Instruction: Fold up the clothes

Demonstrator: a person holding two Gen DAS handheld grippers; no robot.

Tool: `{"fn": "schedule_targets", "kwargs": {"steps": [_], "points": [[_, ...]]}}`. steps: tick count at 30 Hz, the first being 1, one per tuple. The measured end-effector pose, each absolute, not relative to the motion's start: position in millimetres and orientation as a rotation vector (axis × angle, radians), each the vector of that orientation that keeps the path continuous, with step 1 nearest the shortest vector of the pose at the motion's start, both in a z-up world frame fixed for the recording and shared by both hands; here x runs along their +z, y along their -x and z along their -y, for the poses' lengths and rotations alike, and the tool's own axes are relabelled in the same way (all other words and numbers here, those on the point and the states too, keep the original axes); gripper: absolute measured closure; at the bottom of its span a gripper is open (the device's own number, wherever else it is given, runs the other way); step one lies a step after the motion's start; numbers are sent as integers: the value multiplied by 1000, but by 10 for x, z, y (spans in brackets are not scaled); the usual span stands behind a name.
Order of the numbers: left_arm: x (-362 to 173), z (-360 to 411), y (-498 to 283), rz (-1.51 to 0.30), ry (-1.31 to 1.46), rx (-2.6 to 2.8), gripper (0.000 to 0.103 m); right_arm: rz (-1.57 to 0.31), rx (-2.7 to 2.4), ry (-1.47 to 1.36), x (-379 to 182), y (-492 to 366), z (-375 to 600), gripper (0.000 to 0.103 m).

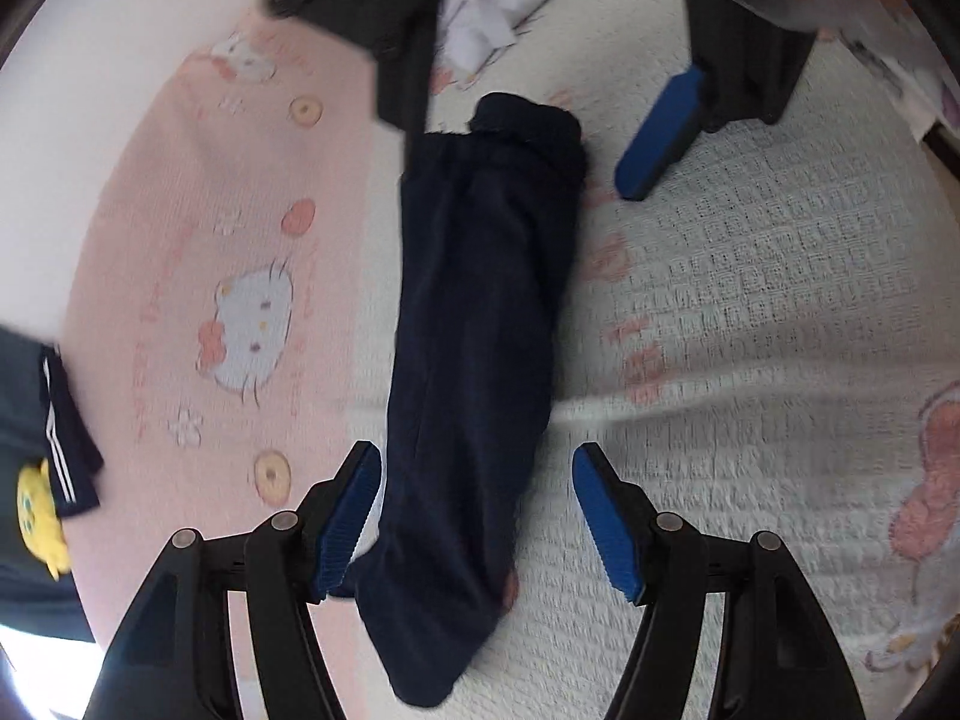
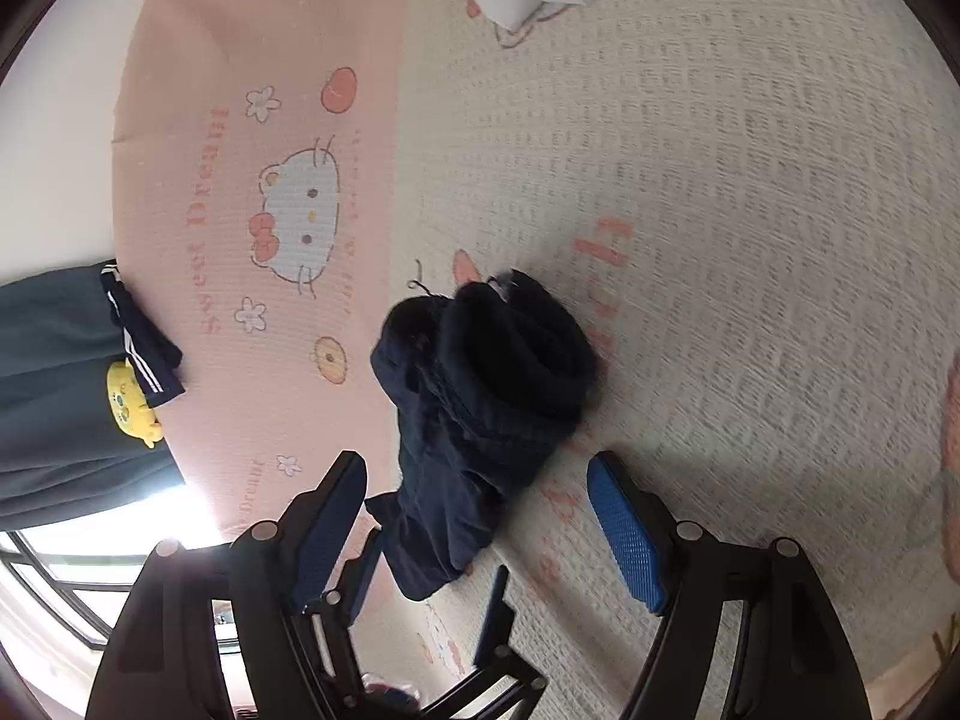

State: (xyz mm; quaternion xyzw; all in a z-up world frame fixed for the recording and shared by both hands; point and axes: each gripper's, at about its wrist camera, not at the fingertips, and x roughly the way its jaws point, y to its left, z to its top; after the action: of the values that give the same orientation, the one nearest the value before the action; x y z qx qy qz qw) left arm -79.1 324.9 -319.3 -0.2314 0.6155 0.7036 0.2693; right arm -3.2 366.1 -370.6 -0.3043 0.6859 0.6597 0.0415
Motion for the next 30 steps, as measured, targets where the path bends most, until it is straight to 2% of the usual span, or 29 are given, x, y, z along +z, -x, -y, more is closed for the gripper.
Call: {"fn": "schedule_targets", "kwargs": {"steps": [4, 12, 20, 21, 23, 24, 27, 30], "points": [[-3222, -3297, 871, -1695, 569, 1924, 38, -2080, 2054, 937, -3696, 116, -3707, 27], [-3168, -3462, 1013, -1622, 624, 2027, 36, -2067, 2091, 939, -3685, 260, -3769, 27], [-3146, -3686, 1159, -1504, 680, 2065, 37, -2237, 2021, 796, -3773, 150, -3844, 28], [-3139, -3700, 1159, -1492, 687, 2067, 39, -2257, 2009, 783, -3783, 140, -3849, 27], [-3092, -3698, 1226, -1394, 789, 2055, 55, -2304, 1979, 762, -3808, 115, -3845, 28], [-3057, -3688, 1279, -1318, 865, 2040, 68, -2338, 1958, 759, -3827, 97, -3823, 28], [-2977, -3626, 1462, -1117, 1026, 2041, 73, -2438, 1891, 747, -3885, 44, -3759, 27], [-2922, -3545, 1628, -937, 1142, 2041, 74, -2513, 1833, 741, -3929, 1, -3728, 27]]}}
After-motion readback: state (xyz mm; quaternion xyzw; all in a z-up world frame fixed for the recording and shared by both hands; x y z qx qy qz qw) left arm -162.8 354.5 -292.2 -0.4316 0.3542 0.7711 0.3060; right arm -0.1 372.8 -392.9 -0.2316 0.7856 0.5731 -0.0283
